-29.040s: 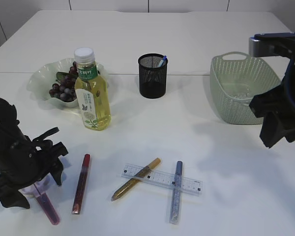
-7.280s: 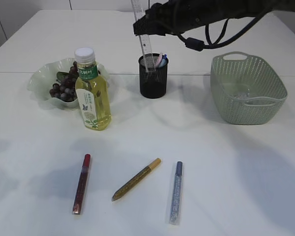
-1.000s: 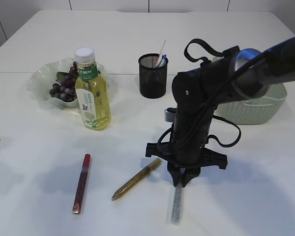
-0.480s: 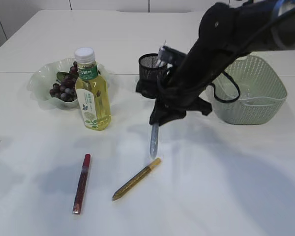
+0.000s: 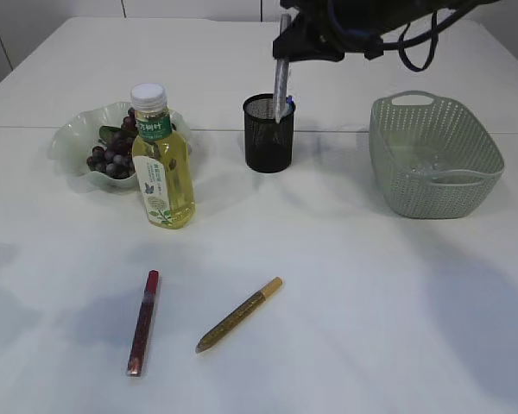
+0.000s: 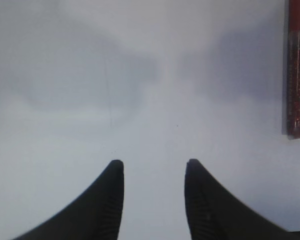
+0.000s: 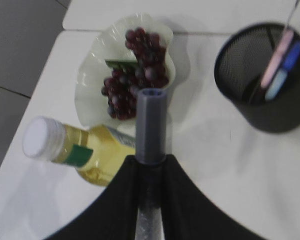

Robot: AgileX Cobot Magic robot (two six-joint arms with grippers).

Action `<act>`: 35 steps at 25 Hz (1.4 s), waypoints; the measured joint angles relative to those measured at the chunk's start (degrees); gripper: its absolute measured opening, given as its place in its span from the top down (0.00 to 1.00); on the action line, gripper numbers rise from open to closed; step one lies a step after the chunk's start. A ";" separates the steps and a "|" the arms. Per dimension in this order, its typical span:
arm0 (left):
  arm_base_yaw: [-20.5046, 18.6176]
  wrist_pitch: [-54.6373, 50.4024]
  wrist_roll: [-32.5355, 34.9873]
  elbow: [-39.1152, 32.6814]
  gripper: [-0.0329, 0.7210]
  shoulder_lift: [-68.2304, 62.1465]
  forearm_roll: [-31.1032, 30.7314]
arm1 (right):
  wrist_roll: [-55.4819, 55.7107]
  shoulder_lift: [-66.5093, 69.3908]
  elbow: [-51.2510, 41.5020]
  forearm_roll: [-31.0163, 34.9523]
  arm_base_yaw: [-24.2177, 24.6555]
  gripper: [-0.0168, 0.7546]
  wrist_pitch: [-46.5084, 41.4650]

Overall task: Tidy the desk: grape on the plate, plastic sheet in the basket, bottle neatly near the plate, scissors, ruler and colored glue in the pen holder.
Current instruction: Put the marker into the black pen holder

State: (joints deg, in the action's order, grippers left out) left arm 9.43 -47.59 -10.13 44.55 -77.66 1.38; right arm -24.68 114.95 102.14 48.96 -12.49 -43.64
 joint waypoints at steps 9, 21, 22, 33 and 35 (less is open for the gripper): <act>0.00 -2.37 0.00 0.00 0.56 0.00 0.00 | -16.75 11.82 15.83 9.72 1.15 0.82 1.35; 0.00 -5.34 0.00 0.00 0.56 0.01 0.33 | -38.33 24.92 26.97 18.38 1.15 0.82 10.37; 0.00 -5.34 0.00 0.00 0.56 0.01 0.33 | -40.45 25.64 27.01 19.98 1.15 0.82 10.74; 0.00 -5.34 0.00 0.00 0.56 0.12 0.35 | -56.94 30.89 27.01 33.47 1.15 0.56 12.04; 0.00 -5.34 0.00 0.00 0.56 0.12 0.35 | -57.30 30.89 27.01 33.51 1.15 0.43 11.83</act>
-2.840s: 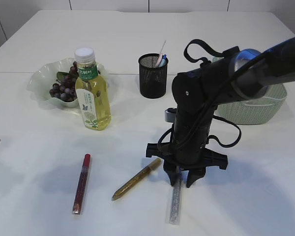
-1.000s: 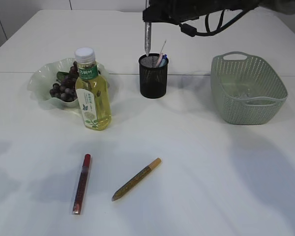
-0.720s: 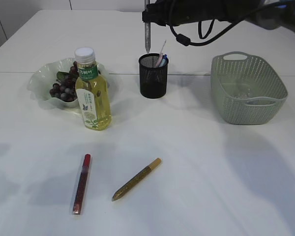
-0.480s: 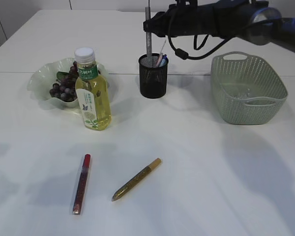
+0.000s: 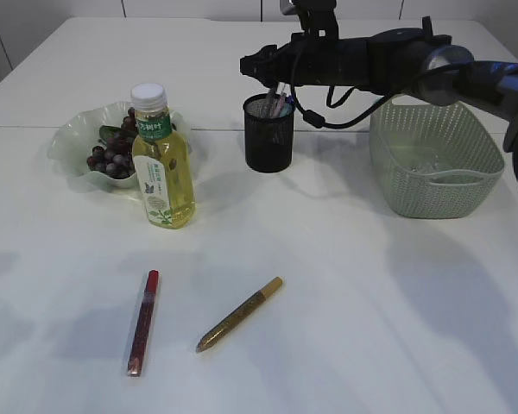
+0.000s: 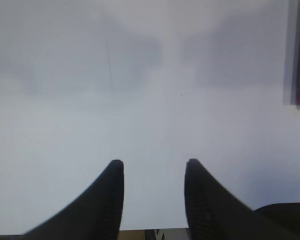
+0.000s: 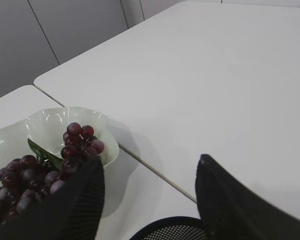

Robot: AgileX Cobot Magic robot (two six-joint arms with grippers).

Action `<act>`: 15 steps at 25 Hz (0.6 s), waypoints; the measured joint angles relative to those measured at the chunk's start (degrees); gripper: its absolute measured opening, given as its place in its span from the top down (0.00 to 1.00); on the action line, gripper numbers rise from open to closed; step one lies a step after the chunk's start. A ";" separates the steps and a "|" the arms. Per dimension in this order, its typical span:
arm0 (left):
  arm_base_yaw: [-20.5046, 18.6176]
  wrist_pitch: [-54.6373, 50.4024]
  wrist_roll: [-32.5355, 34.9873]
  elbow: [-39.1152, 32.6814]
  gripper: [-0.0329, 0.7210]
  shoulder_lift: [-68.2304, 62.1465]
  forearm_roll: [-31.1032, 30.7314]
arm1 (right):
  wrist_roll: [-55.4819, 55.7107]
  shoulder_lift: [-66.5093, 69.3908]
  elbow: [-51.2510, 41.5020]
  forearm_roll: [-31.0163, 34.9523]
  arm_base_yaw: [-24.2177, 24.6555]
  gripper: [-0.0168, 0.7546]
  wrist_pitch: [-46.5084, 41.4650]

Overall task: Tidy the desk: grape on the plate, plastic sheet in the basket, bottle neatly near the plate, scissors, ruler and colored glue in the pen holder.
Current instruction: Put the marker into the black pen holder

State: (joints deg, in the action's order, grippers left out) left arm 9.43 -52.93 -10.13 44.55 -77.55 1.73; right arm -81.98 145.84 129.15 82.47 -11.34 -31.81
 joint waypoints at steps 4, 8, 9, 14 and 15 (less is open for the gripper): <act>0.00 0.11 0.00 0.00 0.56 0.00 0.00 | 0.82 -0.32 0.00 -0.50 0.00 0.34 0.00; 0.00 0.11 0.00 0.00 0.56 0.00 0.00 | 10.09 -2.84 0.00 -7.73 0.00 0.33 -0.50; 0.00 0.11 0.00 0.00 0.56 0.00 0.00 | 15.61 -3.74 0.00 -11.39 0.00 0.33 -0.89; 0.00 0.34 0.00 0.00 0.56 0.00 0.56 | 49.46 -8.93 0.00 -40.68 0.00 0.35 -10.66; 0.00 0.58 0.00 0.00 0.56 0.00 0.66 | 54.68 -9.96 0.00 -45.75 0.00 0.37 -14.66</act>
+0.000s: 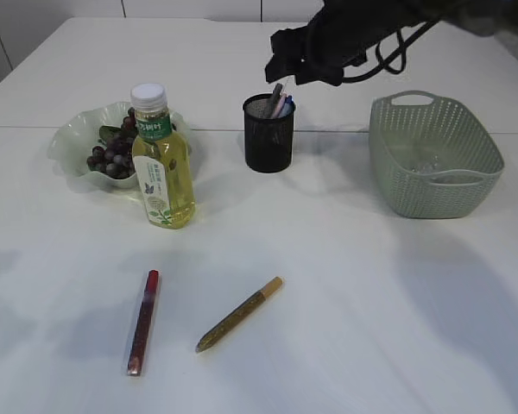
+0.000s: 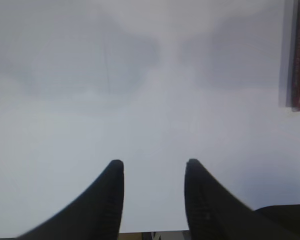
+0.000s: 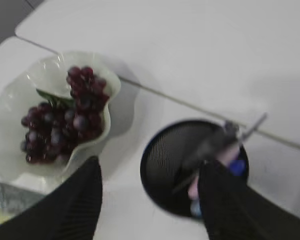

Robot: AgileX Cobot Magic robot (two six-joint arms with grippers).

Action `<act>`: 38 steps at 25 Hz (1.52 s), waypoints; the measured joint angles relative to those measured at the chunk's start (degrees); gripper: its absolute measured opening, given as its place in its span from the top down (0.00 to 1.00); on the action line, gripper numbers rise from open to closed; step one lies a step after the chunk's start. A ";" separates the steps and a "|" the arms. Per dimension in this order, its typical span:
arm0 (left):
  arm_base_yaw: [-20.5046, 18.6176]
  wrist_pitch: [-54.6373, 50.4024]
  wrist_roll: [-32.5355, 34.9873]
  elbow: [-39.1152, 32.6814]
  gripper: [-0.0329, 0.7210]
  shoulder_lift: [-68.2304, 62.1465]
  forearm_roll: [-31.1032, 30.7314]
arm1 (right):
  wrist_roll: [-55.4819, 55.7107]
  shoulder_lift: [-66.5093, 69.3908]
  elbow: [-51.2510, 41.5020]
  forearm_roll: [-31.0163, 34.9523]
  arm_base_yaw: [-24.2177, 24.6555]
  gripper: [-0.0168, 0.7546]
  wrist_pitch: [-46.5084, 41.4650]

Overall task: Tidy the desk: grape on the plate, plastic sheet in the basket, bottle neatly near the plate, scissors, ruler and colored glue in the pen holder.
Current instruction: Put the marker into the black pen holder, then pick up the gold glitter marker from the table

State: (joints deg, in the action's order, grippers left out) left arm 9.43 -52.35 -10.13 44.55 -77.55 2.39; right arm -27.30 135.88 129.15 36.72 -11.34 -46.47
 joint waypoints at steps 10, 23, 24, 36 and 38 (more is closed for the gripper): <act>0.00 1.39 0.00 0.00 0.56 0.00 0.38 | 22.80 -10.34 -1.02 -18.24 -2.33 0.43 -23.11; 0.00 2.82 0.00 0.00 0.56 0.00 0.38 | 31.22 -20.12 -13.88 -29.63 -18.85 0.44 -24.75; 0.00 2.82 0.00 0.00 0.56 0.00 0.38 | 31.77 -20.57 -15.68 -29.77 -20.01 0.44 -24.75; 0.00 3.82 0.00 0.00 0.57 0.00 -0.51 | 48.30 -23.48 -33.08 -30.29 -28.01 0.44 -24.63; 0.00 4.04 0.00 0.00 0.57 0.00 -0.51 | 52.62 -23.48 -35.25 -30.29 -28.43 0.44 -24.32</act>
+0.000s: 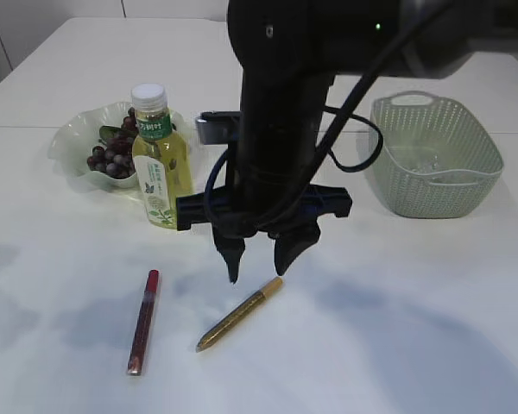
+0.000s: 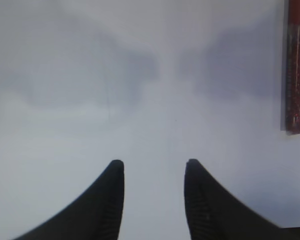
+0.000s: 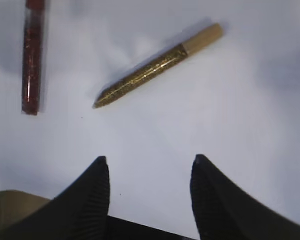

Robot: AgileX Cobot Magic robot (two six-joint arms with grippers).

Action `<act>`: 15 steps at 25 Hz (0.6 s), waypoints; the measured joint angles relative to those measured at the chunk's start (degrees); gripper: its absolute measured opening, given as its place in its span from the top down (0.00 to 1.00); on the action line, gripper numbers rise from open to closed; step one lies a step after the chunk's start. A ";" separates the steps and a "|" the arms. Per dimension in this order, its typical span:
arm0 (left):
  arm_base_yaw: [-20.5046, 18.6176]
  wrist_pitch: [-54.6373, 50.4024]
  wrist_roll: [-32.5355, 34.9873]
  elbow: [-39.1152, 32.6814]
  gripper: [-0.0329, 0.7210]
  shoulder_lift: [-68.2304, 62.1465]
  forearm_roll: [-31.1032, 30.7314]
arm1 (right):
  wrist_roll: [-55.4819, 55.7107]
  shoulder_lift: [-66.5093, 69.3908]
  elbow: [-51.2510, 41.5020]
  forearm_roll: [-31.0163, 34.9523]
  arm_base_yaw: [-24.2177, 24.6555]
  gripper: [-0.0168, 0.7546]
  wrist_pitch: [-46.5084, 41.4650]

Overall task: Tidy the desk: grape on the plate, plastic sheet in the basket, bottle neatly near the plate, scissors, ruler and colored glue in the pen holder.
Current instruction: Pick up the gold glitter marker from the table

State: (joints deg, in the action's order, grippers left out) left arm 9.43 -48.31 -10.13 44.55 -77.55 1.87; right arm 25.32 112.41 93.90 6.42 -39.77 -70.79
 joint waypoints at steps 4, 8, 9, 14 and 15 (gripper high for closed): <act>0.00 0.87 0.00 0.00 0.57 0.00 0.00 | 11.97 0.00 -3.78 -0.84 0.00 0.44 6.23; 0.00 2.00 0.00 0.00 0.57 0.00 0.00 | 26.46 1.85 -4.23 -0.93 0.00 0.44 11.23; 0.00 2.29 0.00 0.00 0.57 0.00 0.00 | 29.99 2.49 -4.23 -0.93 0.00 0.44 12.45; 0.00 2.66 0.00 0.00 0.57 0.00 -0.09 | 43.23 6.11 -4.23 -0.93 0.00 0.44 13.92; 0.00 2.66 0.00 0.00 0.57 0.00 -0.09 | 44.94 6.64 -4.23 -0.93 0.00 0.44 14.02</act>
State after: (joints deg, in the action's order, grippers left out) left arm 9.43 -45.65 -10.13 44.55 -77.55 1.78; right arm 70.26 119.04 89.67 5.50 -39.77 -56.77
